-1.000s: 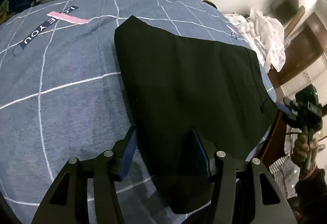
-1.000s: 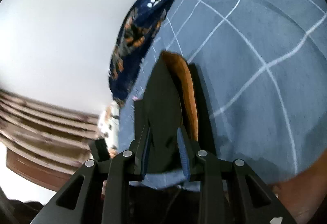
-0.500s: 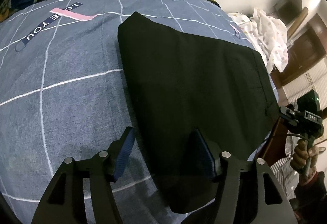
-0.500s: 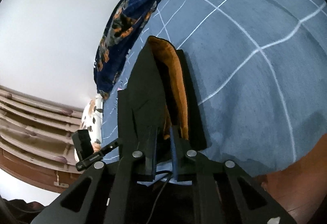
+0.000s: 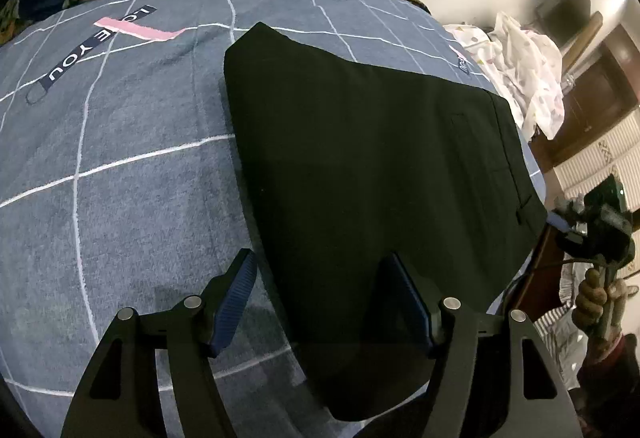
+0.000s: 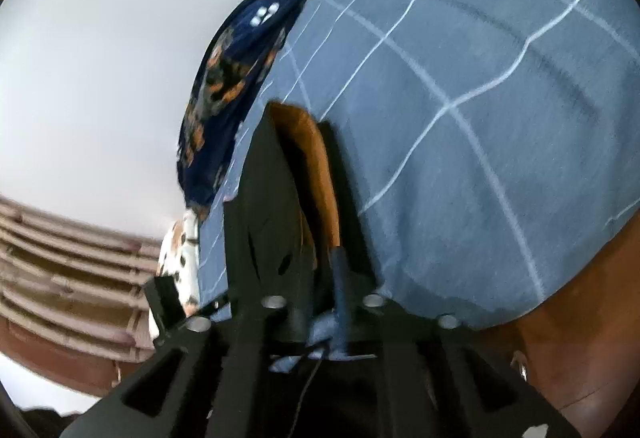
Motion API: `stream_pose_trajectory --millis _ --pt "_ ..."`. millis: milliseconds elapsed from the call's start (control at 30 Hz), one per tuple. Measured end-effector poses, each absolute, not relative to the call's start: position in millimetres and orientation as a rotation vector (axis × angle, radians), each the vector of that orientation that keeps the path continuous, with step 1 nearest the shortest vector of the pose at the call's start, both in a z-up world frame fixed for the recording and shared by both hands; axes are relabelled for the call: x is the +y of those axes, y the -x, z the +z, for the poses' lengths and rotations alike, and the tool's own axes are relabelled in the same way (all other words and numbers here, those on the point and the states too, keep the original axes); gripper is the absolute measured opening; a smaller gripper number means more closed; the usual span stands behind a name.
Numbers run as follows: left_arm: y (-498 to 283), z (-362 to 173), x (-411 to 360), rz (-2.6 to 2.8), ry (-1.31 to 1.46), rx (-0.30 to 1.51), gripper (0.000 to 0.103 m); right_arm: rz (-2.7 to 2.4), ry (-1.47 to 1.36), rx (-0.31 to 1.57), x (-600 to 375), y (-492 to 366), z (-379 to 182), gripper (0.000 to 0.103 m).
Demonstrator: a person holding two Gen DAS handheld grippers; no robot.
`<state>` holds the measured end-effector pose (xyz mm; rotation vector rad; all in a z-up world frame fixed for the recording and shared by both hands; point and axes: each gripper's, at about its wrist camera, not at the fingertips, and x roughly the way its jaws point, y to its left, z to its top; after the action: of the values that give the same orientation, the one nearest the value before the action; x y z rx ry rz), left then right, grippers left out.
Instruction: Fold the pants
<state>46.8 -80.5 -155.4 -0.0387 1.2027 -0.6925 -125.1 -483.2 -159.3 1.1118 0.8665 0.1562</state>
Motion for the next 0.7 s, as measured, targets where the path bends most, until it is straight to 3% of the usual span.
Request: stream_pose_trajectory --millis 33,67,233,267,300,333,500,700 --pt "-47 -156 -80 -0.691 0.040 1.203 0.069 0.152 -1.112 0.867 -483 123 -159 0.057" --pt "-46 -156 -80 -0.691 0.041 1.204 0.069 0.156 -1.102 0.878 -481 120 -159 0.059" --pt "-46 -157 -81 -0.695 0.039 1.203 0.072 0.183 -1.045 0.950 -462 98 -159 0.058" --pt "-46 -157 -81 -0.695 0.038 1.203 0.072 0.187 -1.030 0.968 -457 93 -160 0.048" --pt "-46 -156 -82 -0.695 0.033 1.203 0.072 0.187 -1.015 0.991 -452 89 -161 0.028" --pt "-46 -156 -82 -0.695 0.029 1.203 0.072 0.177 -0.989 1.010 -447 85 -160 0.025" --pt "-50 -156 -76 -0.679 0.055 1.199 0.072 0.316 -1.071 0.914 -442 87 -145 0.022" --pt "-51 -157 -74 -0.677 0.067 1.196 0.073 0.232 -1.223 0.976 -463 104 -203 0.019"
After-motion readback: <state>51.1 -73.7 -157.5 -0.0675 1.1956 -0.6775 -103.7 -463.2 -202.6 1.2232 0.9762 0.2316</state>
